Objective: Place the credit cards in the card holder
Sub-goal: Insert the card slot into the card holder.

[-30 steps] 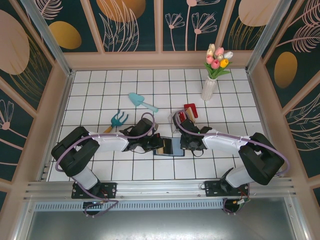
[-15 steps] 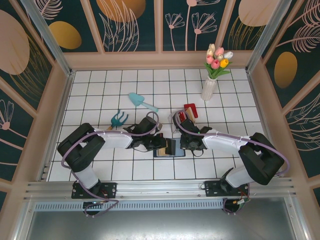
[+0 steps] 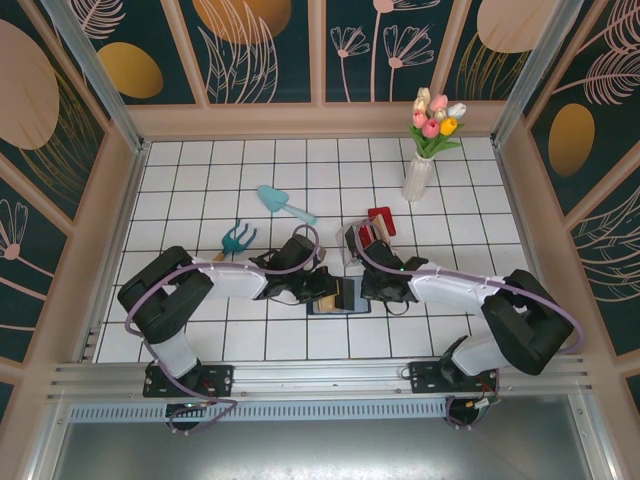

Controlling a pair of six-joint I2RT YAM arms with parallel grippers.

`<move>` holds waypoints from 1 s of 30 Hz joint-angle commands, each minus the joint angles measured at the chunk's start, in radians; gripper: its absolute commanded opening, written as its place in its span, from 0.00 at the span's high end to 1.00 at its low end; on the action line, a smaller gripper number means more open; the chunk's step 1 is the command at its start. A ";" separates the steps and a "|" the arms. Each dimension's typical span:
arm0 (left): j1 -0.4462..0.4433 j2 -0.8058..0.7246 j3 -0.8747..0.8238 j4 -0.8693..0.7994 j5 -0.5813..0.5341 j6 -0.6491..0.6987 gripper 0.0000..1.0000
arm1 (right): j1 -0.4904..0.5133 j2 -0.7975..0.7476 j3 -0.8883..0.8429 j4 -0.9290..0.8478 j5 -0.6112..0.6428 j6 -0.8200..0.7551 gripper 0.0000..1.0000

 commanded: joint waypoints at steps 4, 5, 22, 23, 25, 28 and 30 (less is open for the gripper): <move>-0.041 0.028 0.014 0.000 -0.071 -0.041 0.88 | 0.005 -0.018 -0.046 0.042 -0.102 0.072 0.95; -0.041 0.025 0.007 0.012 -0.078 -0.055 0.87 | 0.005 -0.019 -0.048 0.041 -0.103 0.081 0.95; -0.077 0.034 0.072 -0.006 -0.052 0.013 0.66 | 0.008 -0.063 -0.100 0.073 -0.131 0.167 0.96; -0.081 0.039 0.085 -0.026 -0.047 0.030 0.66 | 0.008 -0.062 -0.099 0.072 -0.130 0.166 0.96; -0.086 0.041 0.097 -0.042 -0.044 0.057 0.65 | 0.008 -0.062 -0.098 0.068 -0.126 0.163 0.96; -0.087 0.040 0.100 -0.067 -0.048 0.070 0.65 | 0.008 -0.062 -0.098 0.066 -0.122 0.161 0.96; -0.088 0.033 0.093 -0.099 -0.073 0.077 0.65 | 0.008 -0.060 -0.096 0.055 -0.110 0.161 0.96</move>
